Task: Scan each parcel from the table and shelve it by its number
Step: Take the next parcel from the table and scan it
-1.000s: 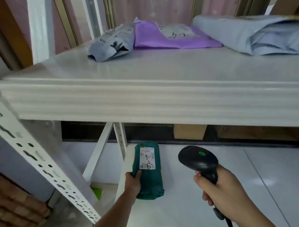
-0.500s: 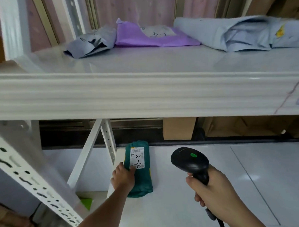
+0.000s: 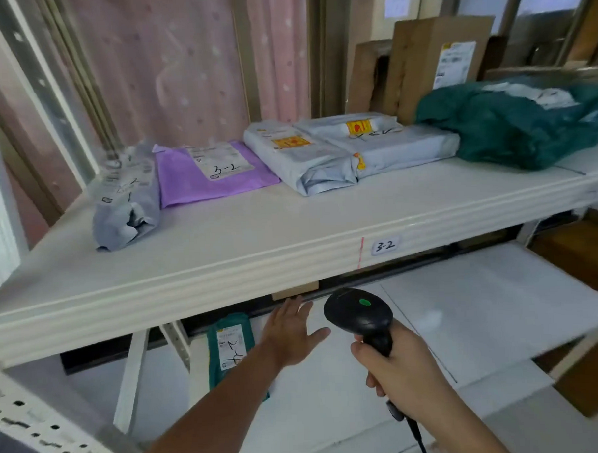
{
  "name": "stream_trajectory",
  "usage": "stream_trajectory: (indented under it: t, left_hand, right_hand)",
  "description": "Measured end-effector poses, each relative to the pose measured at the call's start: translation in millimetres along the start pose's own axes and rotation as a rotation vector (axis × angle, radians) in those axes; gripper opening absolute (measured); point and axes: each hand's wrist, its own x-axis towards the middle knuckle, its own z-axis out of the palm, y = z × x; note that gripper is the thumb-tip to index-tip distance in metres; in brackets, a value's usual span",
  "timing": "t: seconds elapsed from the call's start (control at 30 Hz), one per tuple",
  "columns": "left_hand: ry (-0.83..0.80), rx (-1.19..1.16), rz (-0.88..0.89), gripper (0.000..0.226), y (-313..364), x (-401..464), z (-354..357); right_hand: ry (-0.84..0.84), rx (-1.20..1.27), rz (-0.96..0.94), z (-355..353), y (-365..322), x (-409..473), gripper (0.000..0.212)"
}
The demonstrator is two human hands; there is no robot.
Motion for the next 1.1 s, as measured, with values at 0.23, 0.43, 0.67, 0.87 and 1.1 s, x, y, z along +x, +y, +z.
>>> stream_trajectory:
  t: [0.23, 0.43, 0.67, 0.87, 1.1]
  left_hand:
    - [-0.058, -0.027, 0.257, 0.074, 129.4, -2.2, -14.6]
    - [-0.123, 0.009, 0.46, 0.074, 274.6, 2.8, -28.4]
    - [-0.107, -0.027, 0.624, 0.075, 443.2, -9.1, -23.4]
    - [-0.134, -0.146, 0.658, 0.065, 573.8, -30.4, 4.0]
    - [-0.195, -0.151, 0.661, 0.079, 668.2, -6.6, 44.2]
  right_hand:
    - [0.24, 0.069, 0.134, -83.0, 12.7, -74.7, 0.007]
    - [0.496, 0.142, 0.267, -181.4, 33.7, -145.8, 0.01]
    - [0.793, 0.163, 0.278, -292.8, 71.0, -243.2, 0.009]
    - [0.947, 0.131, 0.242, -374.5, 107.7, -312.3, 0.007]
    - [1.008, 0.086, 0.226, -443.5, 150.8, -320.7, 0.01]
